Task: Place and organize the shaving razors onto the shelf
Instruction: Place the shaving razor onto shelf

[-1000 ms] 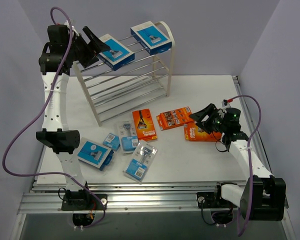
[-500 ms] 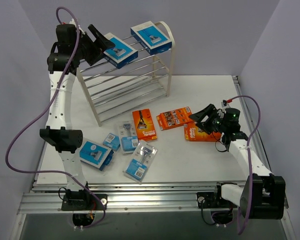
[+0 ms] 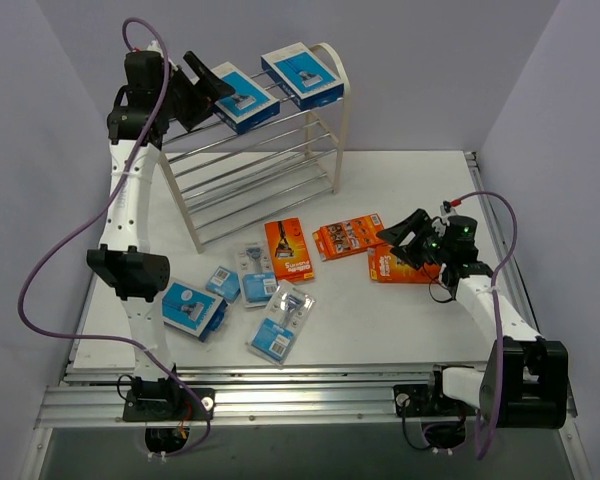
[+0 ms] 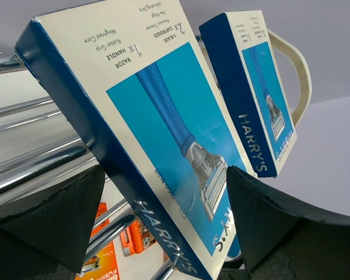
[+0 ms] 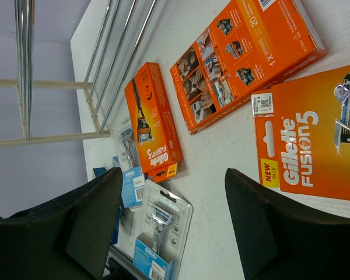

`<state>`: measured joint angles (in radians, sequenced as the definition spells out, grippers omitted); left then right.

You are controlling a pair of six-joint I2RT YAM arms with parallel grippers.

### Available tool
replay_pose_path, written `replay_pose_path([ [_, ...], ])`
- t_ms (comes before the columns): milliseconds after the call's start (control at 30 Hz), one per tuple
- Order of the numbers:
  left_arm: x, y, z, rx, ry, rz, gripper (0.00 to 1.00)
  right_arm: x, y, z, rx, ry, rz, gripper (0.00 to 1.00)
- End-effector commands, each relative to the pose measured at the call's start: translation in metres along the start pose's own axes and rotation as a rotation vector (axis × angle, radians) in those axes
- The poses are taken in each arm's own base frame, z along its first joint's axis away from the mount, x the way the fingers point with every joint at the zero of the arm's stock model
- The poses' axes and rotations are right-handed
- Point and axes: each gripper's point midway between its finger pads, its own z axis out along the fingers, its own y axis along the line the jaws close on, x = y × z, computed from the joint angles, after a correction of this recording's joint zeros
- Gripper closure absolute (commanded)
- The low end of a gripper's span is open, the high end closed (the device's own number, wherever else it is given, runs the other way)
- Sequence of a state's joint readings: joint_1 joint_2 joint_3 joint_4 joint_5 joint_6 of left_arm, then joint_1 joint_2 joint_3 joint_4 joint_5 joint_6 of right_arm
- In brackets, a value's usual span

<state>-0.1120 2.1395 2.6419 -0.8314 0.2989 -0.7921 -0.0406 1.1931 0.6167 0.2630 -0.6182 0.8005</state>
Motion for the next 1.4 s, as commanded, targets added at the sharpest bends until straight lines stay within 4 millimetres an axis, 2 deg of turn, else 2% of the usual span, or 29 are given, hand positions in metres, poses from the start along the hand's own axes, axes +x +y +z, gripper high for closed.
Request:
replay_pose_path([
  [0,-0.008,-0.008,0.005,0.027,-0.044,0.034,0.06,-0.007,0.005,0.000,-0.032,-0.012,-0.039,0.34],
  [500,-0.014,-0.030,0.003,0.066,-0.102,0.086,0.06,-0.007,0.001,0.003,-0.028,-0.001,-0.039,0.34],
  [1367,0.003,-0.031,0.045,0.117,-0.079,0.071,0.06,-0.008,-0.016,0.008,-0.013,0.019,-0.026,0.35],
])
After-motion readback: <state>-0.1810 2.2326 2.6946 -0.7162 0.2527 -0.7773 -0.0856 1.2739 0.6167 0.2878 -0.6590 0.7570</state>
